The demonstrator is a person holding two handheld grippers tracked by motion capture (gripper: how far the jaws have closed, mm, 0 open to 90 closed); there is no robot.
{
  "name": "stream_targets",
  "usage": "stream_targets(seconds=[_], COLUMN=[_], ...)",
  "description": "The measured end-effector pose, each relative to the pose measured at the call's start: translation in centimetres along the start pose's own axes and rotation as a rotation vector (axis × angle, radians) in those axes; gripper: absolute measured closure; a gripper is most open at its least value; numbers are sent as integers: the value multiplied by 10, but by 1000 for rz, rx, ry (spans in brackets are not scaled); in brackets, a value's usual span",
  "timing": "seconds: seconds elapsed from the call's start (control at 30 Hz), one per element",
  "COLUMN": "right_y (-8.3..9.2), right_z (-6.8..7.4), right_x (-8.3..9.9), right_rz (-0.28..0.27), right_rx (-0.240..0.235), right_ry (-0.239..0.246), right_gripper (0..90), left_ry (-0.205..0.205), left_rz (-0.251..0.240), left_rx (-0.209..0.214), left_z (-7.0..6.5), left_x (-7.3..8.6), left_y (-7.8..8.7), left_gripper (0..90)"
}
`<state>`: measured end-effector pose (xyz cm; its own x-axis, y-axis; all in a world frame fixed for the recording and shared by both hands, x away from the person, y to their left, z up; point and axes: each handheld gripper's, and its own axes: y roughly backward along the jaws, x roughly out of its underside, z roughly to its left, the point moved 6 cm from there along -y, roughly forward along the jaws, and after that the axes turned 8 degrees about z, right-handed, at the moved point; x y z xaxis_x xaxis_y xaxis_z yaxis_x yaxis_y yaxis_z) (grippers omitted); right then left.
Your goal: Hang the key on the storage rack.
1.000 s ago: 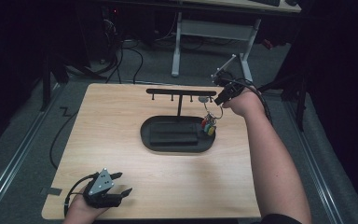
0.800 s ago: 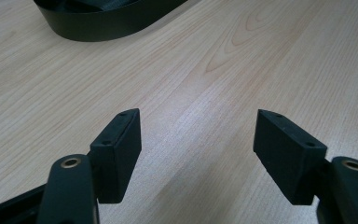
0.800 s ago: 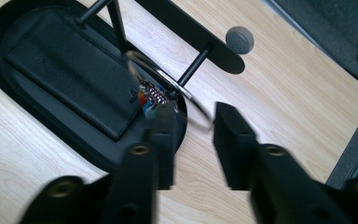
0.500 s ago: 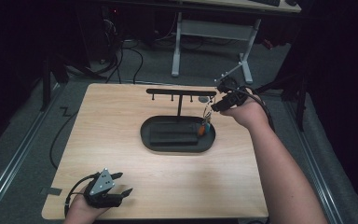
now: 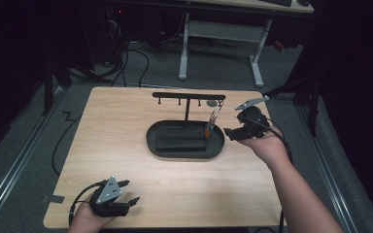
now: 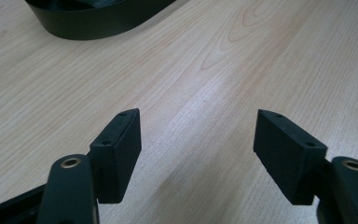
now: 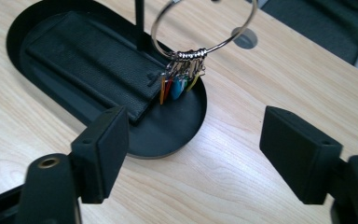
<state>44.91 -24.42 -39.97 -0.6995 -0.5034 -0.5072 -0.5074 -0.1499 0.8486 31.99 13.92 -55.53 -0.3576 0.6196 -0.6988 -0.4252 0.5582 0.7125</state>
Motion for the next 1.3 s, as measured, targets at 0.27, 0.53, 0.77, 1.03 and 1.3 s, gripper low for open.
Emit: stream_targets(seconds=[0.27,0.53,0.77,1.03,1.3], right_y=[-1,-10,-23,-48,-67], right_z=[7,24,41,57,74], right_x=[37,70,102,143,172], right_rz=[-68,-102,-168,-179,-202], right_rx=[-10,0,-23,-46,-32], right_ry=[-37,-22,-61,-105,-83], right_gripper=[186,164,156,156,156], left_ry=[5,1,8,10,12], left_rz=[5,9,13,17,11], left_rx=[3,4,5,9,16], left_z=[0,-2,-1,-3,-5], left_x=[1,1,3,4,4], left_y=[-1,-2,-2,-3,-5], left_gripper=[328,327,326,326,325])
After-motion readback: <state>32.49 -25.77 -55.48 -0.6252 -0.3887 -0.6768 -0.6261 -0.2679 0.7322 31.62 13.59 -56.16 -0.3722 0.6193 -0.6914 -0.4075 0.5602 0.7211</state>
